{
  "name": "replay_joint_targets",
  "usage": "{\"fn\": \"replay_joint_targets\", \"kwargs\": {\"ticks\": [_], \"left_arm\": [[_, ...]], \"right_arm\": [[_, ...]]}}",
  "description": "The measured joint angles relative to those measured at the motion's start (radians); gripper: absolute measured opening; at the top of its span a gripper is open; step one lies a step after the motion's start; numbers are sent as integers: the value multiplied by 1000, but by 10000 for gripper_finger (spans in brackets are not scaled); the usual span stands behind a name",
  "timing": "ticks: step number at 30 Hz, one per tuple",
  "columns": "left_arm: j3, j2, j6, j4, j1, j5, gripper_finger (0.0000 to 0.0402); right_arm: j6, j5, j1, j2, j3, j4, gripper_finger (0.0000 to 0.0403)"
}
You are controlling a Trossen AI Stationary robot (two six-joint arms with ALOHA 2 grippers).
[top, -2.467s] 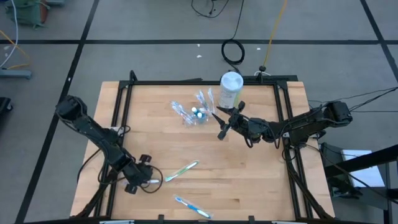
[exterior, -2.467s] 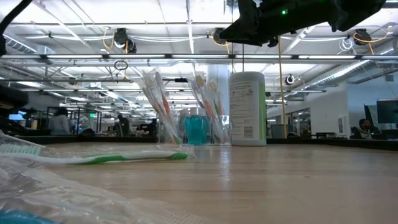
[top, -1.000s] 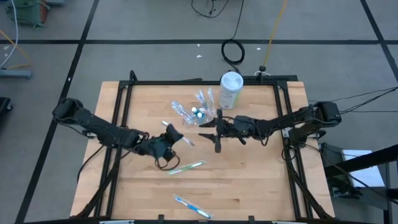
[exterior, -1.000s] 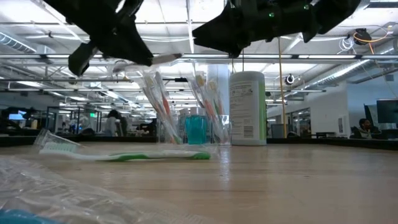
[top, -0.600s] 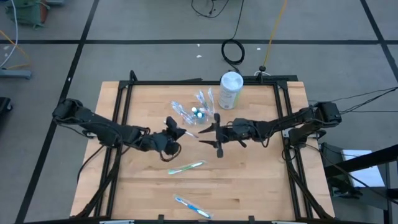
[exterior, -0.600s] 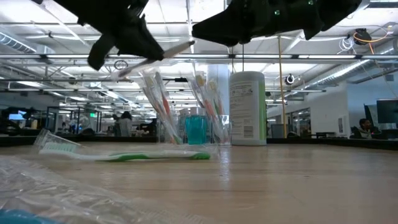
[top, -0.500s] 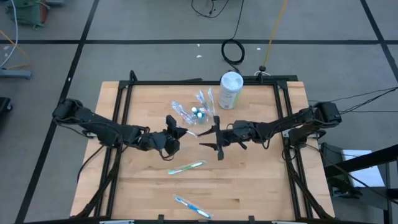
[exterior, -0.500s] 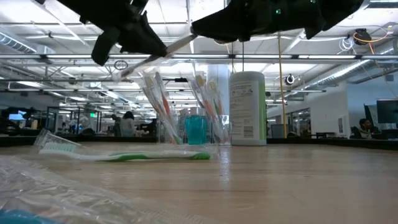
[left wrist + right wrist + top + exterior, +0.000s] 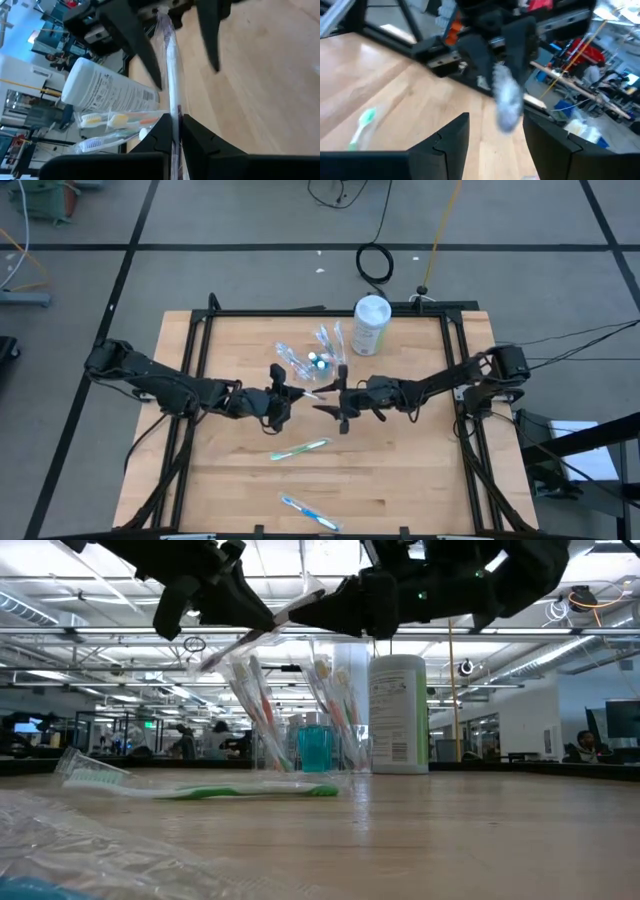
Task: Pick & Place toothbrushing station
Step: Put the violet toothbrush into the transparent organizer
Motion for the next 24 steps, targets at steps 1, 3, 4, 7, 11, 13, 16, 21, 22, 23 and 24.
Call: {"fn": "replay_joint_targets", "kwargs": {"ticks": [1,3,4,7,11,13,16,21,22,23,24], "left_arm": [[0,0,-4,1,0,0,23],[0,0,-12,1,0,0,24],[0,0,-13,0,0,0,24],[0,0,-12,1,0,-3,25],[0,0,-15,6,0,-3,25],[0,0,-21,25,0,-3,25],[0,0,-52,50,0,-3,26],[0,0,-133,54,-1,-3,26],[0,0,-133,53,-1,-3,26],[0,0,-132,53,-1,-2,26],[0,0,-133,53,-1,-3,26]], "right_arm": [[1,1,-3,4,0,16,181],[20,2,-7,2,0,43,177],[33,3,-7,2,0,56,172],[59,0,-6,2,0,73,153],[54,0,-6,2,0,59,117],[52,0,-6,2,0,56,98],[41,0,-6,2,0,62,67],[6,2,-6,1,0,74,22],[6,3,-6,2,0,74,17],[5,3,-6,2,0,73,17],[5,3,-6,2,0,73,16]]}}
